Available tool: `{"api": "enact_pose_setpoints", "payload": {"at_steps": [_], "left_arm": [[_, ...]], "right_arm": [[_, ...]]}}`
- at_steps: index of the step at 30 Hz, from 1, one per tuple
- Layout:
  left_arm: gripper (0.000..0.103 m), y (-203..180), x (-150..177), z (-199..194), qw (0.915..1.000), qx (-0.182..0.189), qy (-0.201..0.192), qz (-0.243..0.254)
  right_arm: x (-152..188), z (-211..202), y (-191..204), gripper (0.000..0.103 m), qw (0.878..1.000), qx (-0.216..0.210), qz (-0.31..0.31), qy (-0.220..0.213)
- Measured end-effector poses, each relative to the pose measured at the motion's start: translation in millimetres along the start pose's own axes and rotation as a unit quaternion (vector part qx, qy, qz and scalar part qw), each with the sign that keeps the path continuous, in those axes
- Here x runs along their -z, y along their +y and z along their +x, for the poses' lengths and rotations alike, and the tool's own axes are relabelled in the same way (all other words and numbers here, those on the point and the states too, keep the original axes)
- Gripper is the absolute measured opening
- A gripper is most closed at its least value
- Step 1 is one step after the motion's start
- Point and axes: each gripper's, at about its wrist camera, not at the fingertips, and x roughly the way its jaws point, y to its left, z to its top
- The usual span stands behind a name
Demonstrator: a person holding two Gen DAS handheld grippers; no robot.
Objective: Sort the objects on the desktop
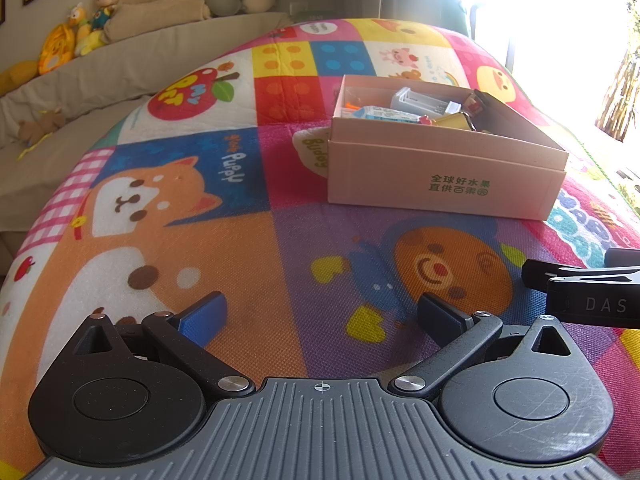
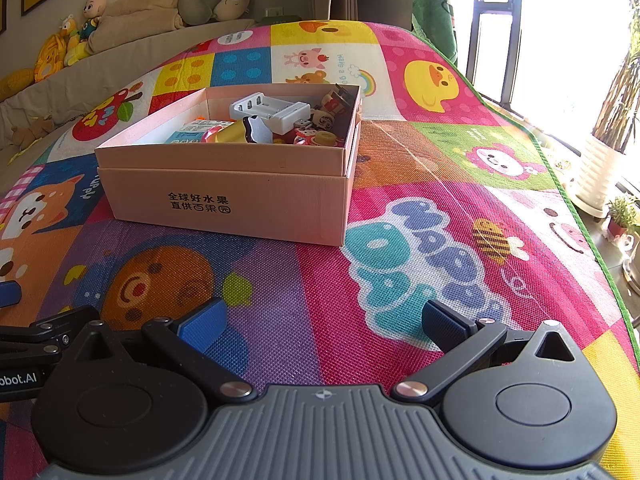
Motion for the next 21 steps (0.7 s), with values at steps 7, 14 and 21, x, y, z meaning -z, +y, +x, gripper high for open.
{"api": "enact_pose_setpoints", "payload": {"at_steps": [7,14,21], "left_arm": [[0.103,0.0,-0.1,0.1,1.0,0.0,0.0,0.0],[0.103,2.3,-1.9,1.4,1.0,0.007,0.004,0.0],[0.103,1.5,-9.7,2.6,0.9991,0.006,0.041,-0.008]], "right_arm": [[-0.2,0.2,0.0,0.103,1.0,0.0,0.0,0.0],[0.1,-0.2,0.2,0.103,1.0,0.0,0.0,0.0],[0.1,-0.2,-0.2,0.103,1.0,0.0,0.0,0.0]]}}
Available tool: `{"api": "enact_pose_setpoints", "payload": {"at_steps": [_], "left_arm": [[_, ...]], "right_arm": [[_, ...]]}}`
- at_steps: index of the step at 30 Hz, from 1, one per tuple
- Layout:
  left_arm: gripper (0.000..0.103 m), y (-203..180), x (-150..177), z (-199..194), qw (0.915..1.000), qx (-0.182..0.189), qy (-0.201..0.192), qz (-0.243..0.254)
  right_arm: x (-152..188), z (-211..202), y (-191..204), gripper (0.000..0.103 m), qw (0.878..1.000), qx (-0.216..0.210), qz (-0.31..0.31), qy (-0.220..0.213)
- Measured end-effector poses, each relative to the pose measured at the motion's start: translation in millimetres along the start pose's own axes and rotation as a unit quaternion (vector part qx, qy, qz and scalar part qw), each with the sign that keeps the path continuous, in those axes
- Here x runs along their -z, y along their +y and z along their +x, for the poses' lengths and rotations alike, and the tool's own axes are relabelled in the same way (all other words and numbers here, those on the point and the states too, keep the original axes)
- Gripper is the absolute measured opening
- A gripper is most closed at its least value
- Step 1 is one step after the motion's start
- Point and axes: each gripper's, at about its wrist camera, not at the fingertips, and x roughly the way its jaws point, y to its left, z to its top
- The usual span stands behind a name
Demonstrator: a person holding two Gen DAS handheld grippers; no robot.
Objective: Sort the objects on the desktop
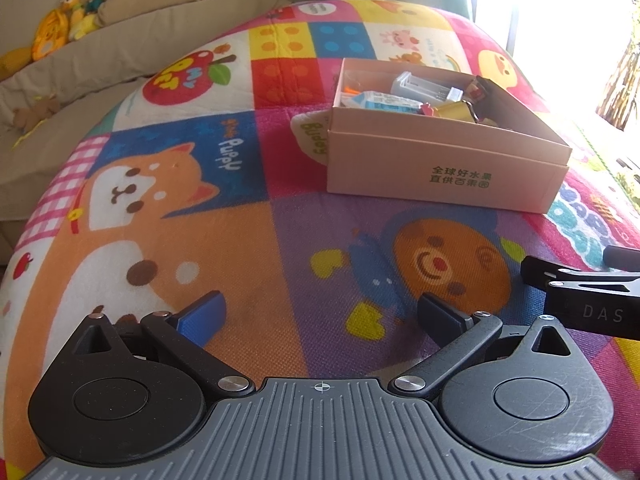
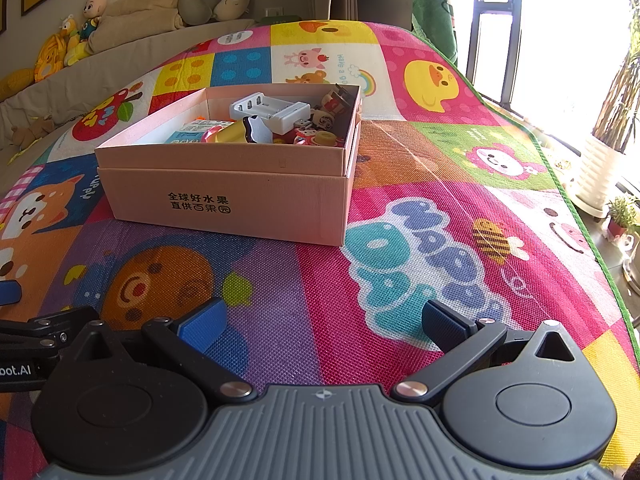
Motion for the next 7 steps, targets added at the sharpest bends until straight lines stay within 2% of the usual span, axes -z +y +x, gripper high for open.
{"api": "enact_pose_setpoints", "payload": {"at_steps": [7], "left_arm": [[0.103,1.9,4.4,-2.5,0.9999,0.007,-0.013,0.0]], "right_arm": [[-0.1,0.1,0.3,0.103,1.0,0.0,0.0,0.0]]}}
